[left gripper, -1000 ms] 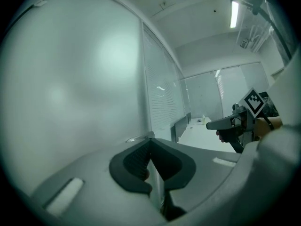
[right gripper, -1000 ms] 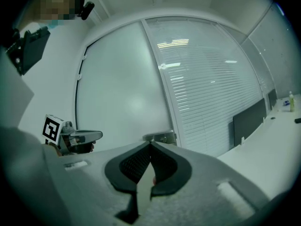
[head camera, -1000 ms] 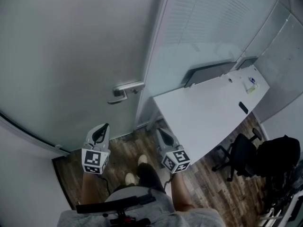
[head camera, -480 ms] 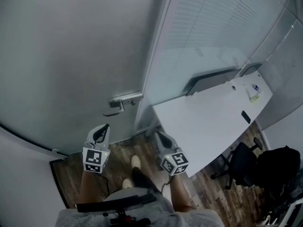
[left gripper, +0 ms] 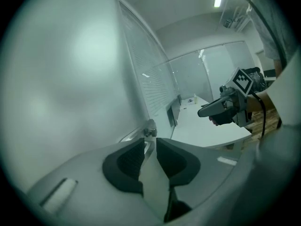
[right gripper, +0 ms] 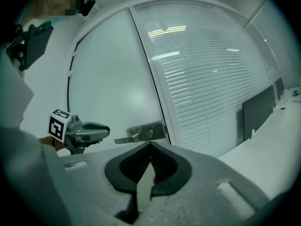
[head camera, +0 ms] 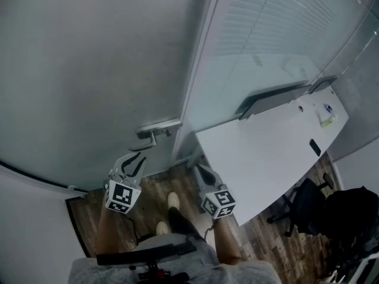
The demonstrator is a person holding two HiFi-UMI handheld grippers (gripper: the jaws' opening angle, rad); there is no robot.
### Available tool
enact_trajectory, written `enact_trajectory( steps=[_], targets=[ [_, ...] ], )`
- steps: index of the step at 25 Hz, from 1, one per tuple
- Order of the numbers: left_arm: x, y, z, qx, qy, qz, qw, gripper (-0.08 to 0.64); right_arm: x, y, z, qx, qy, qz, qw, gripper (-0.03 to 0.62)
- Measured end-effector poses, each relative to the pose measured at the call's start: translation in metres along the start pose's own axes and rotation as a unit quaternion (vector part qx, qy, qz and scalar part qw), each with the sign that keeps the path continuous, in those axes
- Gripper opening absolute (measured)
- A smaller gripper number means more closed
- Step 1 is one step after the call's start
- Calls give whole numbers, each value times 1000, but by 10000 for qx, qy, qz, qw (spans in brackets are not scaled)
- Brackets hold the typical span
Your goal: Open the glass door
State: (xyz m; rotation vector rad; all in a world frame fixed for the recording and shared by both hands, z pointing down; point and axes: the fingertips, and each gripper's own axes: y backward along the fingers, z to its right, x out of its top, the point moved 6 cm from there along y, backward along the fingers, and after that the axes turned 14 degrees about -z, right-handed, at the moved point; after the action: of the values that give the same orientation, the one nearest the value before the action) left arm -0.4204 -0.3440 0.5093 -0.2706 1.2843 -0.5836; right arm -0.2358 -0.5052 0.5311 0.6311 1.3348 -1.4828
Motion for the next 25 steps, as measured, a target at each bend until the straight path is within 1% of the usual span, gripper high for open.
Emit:
enact_trajectory(
  steps=[4, 7, 10, 14, 20, 25],
  targets=[
    [1, -7, -5, -46, -407, -72, 9991, 139, -6, -3, 3, -19, -81, -57, 9999, 2],
    [1, -16, -7, -10, -912, -277, 9955, 181, -8, -3, 7, -73, -112, -84, 9999, 2],
    [-2, -27, -8, -54, -1499, -579, 9870, 196, -10, -1, 11, -117, -145, -97, 9998, 2],
    [-6, -41, -10, -84, -2044, -952, 9742, 207, -12, 0, 15, -143, -184, -112, 9997, 2],
    [-13, -56, -14, -216, -2588, -1426, 9551, 210, -14, 0, 19, -167, -209, -125, 9996, 2],
    [-16, -66, -14, -207, -2915, -1640, 9422, 195, -15, -1, 21, -176, -235, -128, 9995, 2]
  ],
)
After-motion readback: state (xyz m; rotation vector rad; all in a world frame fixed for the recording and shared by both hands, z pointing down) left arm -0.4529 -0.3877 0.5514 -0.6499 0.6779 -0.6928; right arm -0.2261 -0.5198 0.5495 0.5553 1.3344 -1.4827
